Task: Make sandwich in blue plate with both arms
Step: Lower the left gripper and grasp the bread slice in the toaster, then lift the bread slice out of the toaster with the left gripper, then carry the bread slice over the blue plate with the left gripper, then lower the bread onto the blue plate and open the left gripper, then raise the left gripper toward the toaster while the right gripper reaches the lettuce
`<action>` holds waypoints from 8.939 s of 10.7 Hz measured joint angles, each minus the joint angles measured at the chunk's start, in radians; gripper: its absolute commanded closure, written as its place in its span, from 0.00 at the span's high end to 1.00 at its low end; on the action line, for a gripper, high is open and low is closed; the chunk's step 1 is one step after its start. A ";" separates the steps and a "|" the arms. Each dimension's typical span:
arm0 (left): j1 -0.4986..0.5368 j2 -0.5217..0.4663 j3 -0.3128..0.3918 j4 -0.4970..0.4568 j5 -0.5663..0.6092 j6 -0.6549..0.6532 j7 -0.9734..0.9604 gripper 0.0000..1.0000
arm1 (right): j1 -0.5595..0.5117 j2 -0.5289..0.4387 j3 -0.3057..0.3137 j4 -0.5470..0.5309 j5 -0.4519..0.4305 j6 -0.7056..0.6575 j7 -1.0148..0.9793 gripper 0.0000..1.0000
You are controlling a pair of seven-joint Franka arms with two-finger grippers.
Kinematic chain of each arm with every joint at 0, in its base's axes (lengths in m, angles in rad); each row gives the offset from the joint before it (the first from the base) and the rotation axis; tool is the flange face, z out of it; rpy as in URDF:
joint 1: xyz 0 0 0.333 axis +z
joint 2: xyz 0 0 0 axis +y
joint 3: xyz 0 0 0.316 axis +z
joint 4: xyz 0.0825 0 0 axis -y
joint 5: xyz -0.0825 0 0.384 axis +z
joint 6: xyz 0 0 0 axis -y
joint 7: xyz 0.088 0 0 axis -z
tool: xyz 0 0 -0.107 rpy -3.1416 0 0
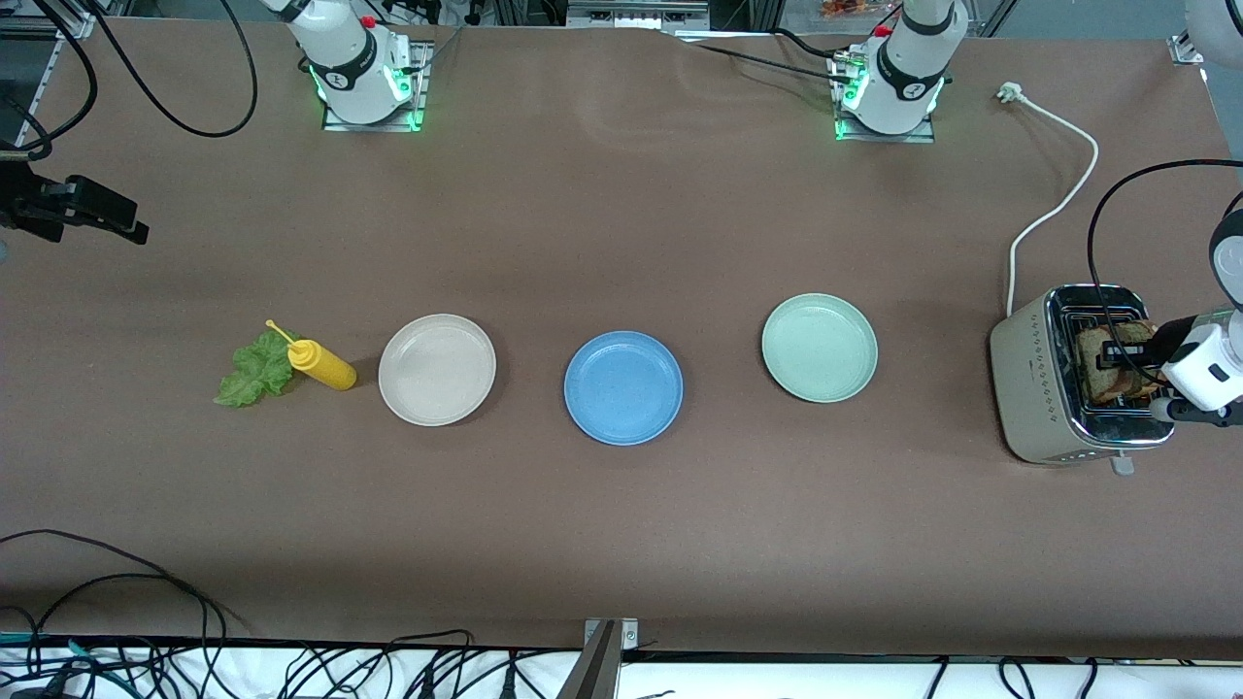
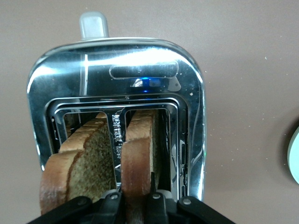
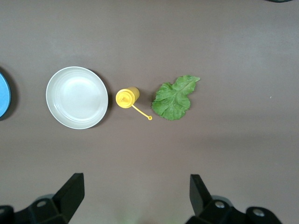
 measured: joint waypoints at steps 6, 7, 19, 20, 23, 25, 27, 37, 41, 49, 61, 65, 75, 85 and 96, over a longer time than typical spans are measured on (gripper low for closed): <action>0.001 -0.003 0.002 0.014 0.000 0.001 0.000 0.00 | 0.000 0.000 0.000 0.000 0.000 0.000 0.000 1.00; -0.001 -0.007 0.002 0.020 0.000 0.000 0.000 0.00 | 0.000 0.000 0.000 0.000 0.000 0.000 0.000 1.00; -0.032 -0.211 -0.008 0.077 0.000 -0.044 0.000 0.00 | 0.004 0.020 0.006 0.000 0.000 0.040 0.000 1.00; -0.033 -0.237 -0.011 0.077 0.000 -0.071 0.000 0.00 | 0.005 0.020 0.006 0.000 0.000 0.040 0.000 1.00; -0.038 -0.283 -0.072 0.077 0.000 -0.146 -0.002 0.00 | 0.005 0.020 0.006 0.000 0.000 0.041 0.000 1.00; -0.043 -0.285 -0.144 0.076 0.000 -0.178 -0.090 0.00 | 0.005 0.022 0.006 0.000 0.000 0.041 0.000 1.00; -0.050 -0.285 -0.228 0.074 0.022 -0.184 -0.211 0.00 | 0.005 0.025 0.006 0.000 0.000 0.042 0.000 1.00; -0.088 -0.185 -0.754 0.052 0.410 -0.232 -0.925 0.00 | 0.005 0.027 0.006 0.000 0.000 0.043 0.000 1.00; -0.114 -0.096 -0.914 0.051 0.533 -0.259 -1.114 0.00 | 0.005 0.027 0.006 0.000 0.000 0.043 0.000 1.00; -0.129 0.149 -1.091 0.258 0.514 -0.195 -1.190 0.00 | 0.005 0.027 0.006 0.000 0.000 0.043 0.000 1.00; -0.118 0.417 -1.100 0.275 0.352 0.164 -1.094 0.00 | 0.005 0.028 0.006 0.000 0.000 0.043 0.000 1.00; -0.117 0.488 -1.084 0.280 0.351 0.252 -1.093 0.00 | 0.005 0.028 0.006 0.000 0.000 0.043 0.000 1.00; -0.115 0.559 -1.061 0.297 0.351 0.345 -1.093 1.00 | 0.004 0.028 0.005 0.000 0.000 0.043 0.000 1.00; -0.067 0.353 -1.017 0.333 0.351 0.053 -1.080 1.00 | 0.002 0.029 0.003 0.000 0.000 0.042 0.000 1.00; -0.035 -0.115 -0.660 0.326 0.222 -0.354 -0.745 1.00 | -0.015 0.080 -0.012 -0.003 0.000 0.054 0.001 1.00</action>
